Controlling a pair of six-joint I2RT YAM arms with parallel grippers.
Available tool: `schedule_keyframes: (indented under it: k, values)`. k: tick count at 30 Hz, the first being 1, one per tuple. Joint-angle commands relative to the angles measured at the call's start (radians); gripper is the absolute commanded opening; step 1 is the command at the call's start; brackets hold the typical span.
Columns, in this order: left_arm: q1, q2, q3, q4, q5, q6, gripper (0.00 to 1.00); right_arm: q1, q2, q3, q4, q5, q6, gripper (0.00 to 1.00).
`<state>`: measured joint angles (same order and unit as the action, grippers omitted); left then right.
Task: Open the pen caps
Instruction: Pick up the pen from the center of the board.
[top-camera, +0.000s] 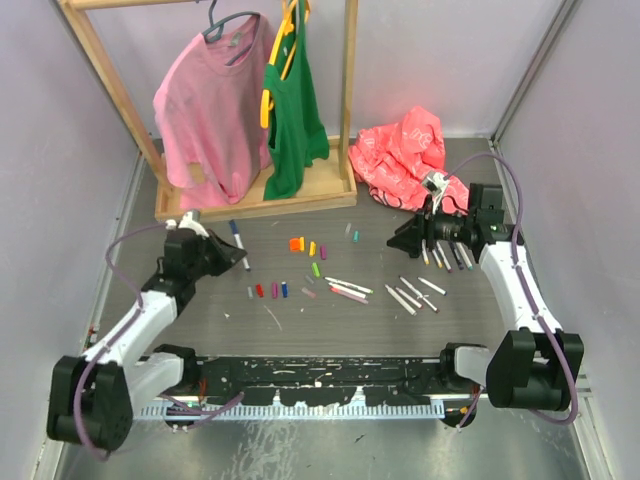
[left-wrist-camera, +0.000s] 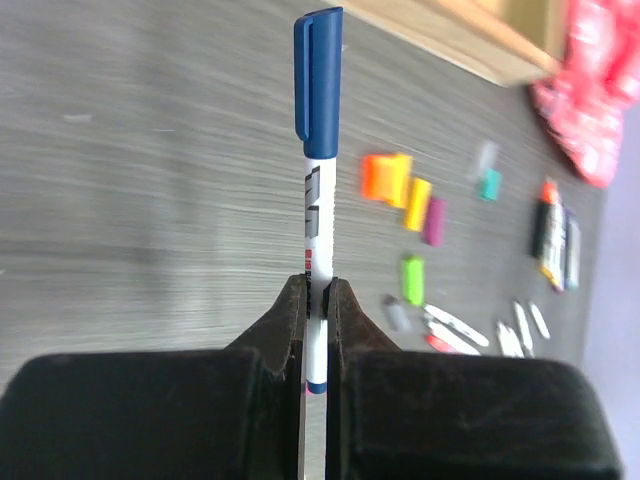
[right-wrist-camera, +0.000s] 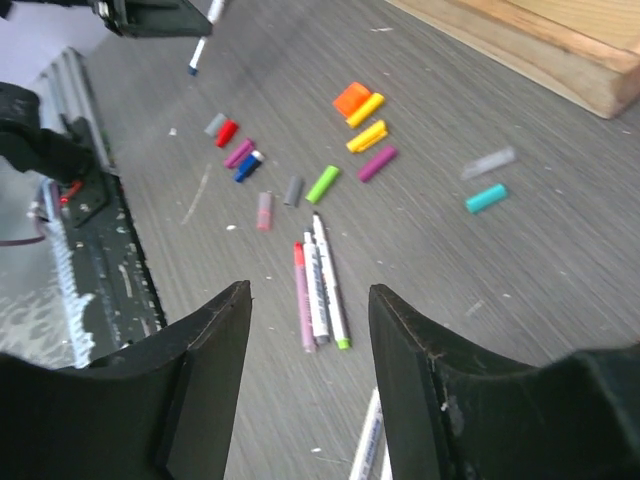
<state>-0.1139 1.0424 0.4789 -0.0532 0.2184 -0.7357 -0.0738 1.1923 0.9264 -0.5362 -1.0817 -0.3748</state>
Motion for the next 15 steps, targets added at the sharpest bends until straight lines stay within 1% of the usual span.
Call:
schedule_keyframes:
  k: [1,4,7,11,15]
  values:
    - [-0.213,-0.133,-0.079,0.384,0.069,-0.082,0.0,0.004,-0.045,-0.066,0.219,-0.199,0.162,0.57]
    - [-0.388,-0.18,-0.122,0.573,-0.016,-0.065,0.0,0.006,-0.052,-0.118,0.368,-0.276,0.29,0.6]
    - [-0.536,-0.177,-0.132,0.71,-0.113,-0.015,0.0,0.01,-0.055,-0.154,0.518,-0.318,0.436,0.6]
    - [-0.715,-0.102,-0.092,0.809,-0.234,0.066,0.0,0.021,-0.064,-0.168,0.615,-0.326,0.549,0.61]
    - [-0.858,0.031,-0.028,0.914,-0.359,0.161,0.0,0.034,-0.081,-0.196,0.766,-0.321,0.676,0.64]
